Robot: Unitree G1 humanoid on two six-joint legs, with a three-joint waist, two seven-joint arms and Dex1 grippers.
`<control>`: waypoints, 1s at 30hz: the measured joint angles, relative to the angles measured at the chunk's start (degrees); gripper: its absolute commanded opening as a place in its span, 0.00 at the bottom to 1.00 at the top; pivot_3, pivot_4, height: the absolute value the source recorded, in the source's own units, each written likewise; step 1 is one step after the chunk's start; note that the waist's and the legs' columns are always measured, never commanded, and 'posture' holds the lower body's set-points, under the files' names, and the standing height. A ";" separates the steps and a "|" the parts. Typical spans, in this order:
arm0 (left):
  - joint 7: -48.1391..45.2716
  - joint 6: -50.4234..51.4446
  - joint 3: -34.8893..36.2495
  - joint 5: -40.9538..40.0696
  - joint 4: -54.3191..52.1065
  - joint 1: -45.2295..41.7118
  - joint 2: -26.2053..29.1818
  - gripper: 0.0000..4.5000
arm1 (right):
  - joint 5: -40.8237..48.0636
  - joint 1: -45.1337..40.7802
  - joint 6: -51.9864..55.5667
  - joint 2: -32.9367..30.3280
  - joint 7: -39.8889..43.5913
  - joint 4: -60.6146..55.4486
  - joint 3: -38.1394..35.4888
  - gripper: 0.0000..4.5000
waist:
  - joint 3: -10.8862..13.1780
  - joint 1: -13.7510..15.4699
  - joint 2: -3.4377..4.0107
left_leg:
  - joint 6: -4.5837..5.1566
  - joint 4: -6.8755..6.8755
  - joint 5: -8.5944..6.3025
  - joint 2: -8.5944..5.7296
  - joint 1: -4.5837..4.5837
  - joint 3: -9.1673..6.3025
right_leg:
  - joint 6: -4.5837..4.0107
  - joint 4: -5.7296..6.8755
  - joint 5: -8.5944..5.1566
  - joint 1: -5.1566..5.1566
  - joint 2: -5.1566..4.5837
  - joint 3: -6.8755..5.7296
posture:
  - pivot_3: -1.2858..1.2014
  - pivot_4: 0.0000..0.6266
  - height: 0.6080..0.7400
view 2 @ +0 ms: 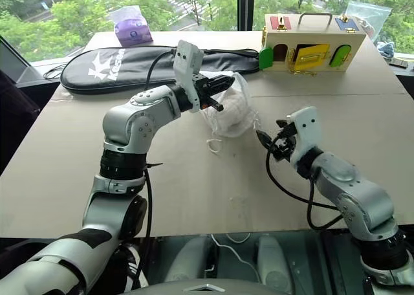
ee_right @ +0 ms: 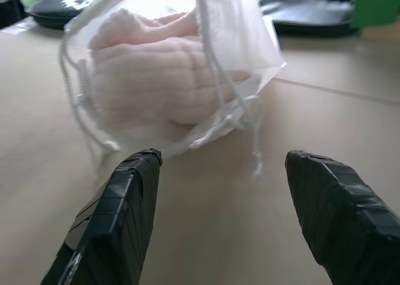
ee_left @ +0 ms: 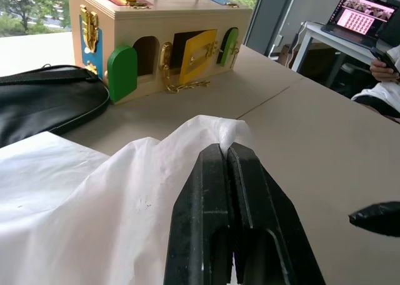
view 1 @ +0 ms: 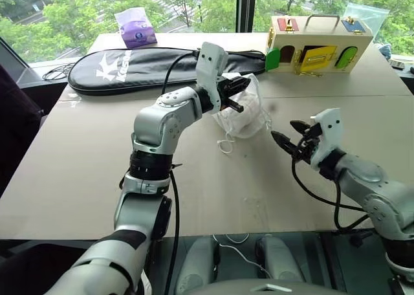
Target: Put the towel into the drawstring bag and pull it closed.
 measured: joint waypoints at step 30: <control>-1.15 -0.02 0.37 0.00 -1.09 1.67 1.05 0.00 | -31.96 -9.64 -18.41 12.02 6.85 28.07 6.48 0.01 | 0.04 0.15 -0.06 | -0.28 0.00 0.16 0.00 -0.04 -0.01 | 0.00 -0.04 0.01 0.00 -0.07 0.00 | 0.52 0.24 1.00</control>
